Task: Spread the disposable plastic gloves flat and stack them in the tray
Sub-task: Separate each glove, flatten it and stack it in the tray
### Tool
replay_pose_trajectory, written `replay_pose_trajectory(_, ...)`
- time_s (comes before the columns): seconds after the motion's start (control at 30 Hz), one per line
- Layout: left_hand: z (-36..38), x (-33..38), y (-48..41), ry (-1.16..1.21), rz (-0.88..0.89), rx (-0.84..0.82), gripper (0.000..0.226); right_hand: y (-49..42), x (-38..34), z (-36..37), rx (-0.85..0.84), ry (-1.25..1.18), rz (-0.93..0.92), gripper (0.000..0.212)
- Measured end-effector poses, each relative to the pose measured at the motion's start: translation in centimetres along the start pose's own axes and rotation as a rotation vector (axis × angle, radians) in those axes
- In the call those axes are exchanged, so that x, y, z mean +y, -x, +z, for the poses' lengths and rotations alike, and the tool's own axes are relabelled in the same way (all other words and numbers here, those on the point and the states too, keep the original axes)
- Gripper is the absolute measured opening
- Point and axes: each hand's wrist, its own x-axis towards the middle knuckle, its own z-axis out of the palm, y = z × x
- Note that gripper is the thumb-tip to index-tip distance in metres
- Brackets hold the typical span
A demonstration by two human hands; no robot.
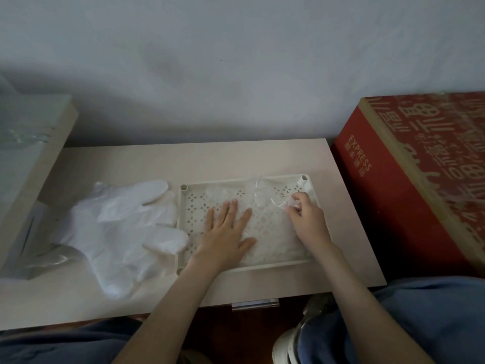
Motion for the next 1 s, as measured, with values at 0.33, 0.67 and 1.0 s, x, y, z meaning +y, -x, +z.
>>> replay_pose_trajectory(0.33,-0.9,0.1,0.0,-0.022,0.029,0.121,0.06,-0.6,0.4,-0.5,-0.089,0.058,-0.059,0.035)
replay_pose_trajectory(0.67,0.7,-0.8,-0.5,-0.041,0.048,0.014,0.078,1.5,-2.3,1.5,-0.021,0.485,-0.508,0.051)
replay_pose_trajectory(1.0,0.3,-2.4,-0.3,-0.046,0.133,-0.017,0.087,1.4,1.6,1.7,-0.295,0.661,-0.038,0.072)
